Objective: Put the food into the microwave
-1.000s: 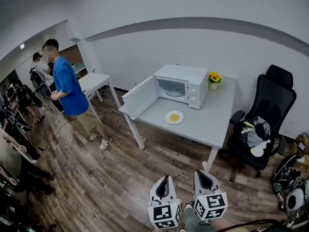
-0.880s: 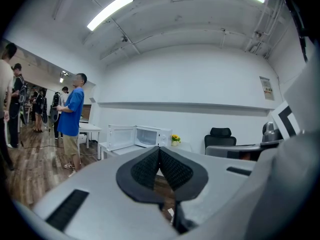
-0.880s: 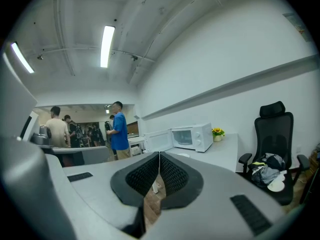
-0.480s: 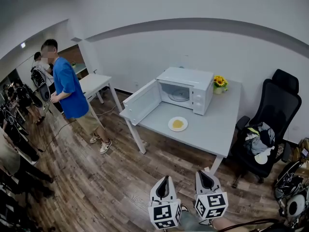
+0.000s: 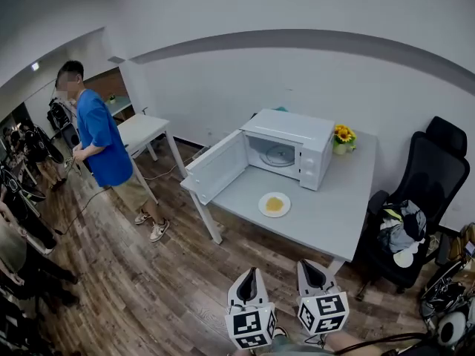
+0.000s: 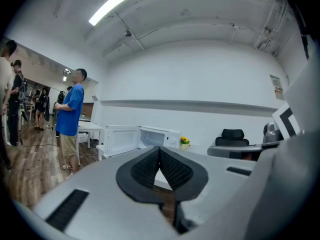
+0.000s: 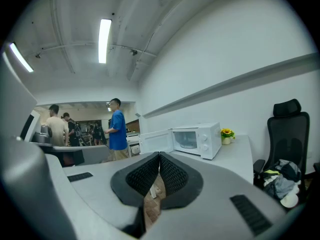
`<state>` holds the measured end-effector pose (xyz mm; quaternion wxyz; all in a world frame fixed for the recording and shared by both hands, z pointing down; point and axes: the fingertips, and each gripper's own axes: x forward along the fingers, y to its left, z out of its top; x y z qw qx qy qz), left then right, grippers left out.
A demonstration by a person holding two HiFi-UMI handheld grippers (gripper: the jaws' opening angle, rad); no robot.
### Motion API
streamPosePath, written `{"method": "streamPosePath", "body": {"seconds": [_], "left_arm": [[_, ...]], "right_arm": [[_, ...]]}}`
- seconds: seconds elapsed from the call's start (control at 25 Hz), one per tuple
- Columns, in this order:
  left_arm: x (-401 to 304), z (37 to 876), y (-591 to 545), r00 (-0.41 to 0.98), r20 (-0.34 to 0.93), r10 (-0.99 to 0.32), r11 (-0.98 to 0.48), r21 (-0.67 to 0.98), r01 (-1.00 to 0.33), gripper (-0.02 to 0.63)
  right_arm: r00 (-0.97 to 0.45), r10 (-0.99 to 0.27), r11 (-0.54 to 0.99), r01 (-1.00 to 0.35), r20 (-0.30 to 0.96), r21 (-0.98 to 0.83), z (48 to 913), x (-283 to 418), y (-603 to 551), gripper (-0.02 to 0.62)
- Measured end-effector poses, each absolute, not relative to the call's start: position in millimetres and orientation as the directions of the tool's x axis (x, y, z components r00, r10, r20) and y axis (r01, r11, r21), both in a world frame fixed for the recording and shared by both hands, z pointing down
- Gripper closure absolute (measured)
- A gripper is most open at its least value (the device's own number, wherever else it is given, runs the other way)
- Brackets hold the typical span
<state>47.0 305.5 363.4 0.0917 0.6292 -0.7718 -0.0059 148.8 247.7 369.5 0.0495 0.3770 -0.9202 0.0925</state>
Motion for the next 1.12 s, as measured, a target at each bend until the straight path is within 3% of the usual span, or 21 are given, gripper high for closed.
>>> {"method": "streamPosePath", "body": {"seconds": [1.12], "left_arm": [[-1,376,160,-0.213,0.186,-0.959,0.232,0.085,-0.969,0.603]], "right_arm": [[-0.754,-0.631,0.727,-0.657,0.183,-0.199,387,93,98,0.578]]}}
